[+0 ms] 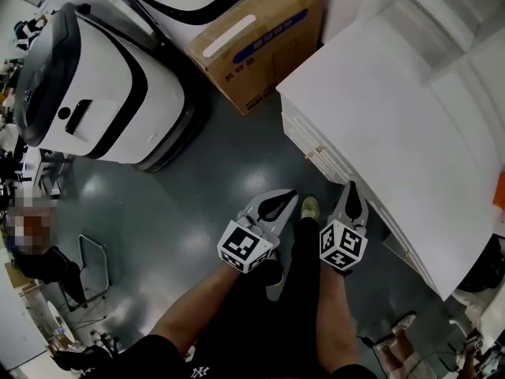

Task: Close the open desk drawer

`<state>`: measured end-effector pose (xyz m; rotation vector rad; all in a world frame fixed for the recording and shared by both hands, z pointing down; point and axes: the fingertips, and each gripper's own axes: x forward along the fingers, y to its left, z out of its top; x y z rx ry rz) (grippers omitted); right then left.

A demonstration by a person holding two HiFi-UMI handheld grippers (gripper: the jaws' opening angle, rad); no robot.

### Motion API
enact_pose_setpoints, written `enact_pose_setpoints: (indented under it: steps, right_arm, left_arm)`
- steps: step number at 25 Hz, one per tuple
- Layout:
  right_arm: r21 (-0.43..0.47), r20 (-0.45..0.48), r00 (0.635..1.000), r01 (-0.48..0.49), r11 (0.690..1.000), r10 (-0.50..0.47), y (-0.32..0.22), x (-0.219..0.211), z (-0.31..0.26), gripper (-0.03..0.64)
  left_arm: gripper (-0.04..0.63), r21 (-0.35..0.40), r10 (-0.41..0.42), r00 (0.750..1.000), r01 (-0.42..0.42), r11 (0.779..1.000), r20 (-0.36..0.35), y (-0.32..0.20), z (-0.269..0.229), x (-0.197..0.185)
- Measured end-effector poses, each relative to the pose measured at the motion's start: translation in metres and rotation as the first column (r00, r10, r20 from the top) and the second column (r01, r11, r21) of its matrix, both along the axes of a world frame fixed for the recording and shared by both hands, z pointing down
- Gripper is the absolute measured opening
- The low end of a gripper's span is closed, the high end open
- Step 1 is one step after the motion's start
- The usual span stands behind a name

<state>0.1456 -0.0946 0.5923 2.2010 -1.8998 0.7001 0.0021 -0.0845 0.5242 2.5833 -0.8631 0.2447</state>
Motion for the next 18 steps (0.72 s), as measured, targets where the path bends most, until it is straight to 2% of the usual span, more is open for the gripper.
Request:
enact_pose_setpoints:
  steps: [8, 18]
  right_arm:
    - [0.070, 0.014, 0.994, 0.104, 0.992, -0.106, 0.018, -0.038, -0.101, 0.014]
    - [0.160, 0.047, 0.979, 0.189, 0.969, -0.199, 0.040, -0.071, -0.197, 0.014]
  left_arm:
    - [0.001, 0.033, 0.001, 1.000, -0.001, 0.999, 0.000, 0.018, -0.080, -0.010]
    - [0.001, 0.070, -0.023, 1.000, 0.024, 0.997, -0.009, 0.035, -0.149, -0.022]
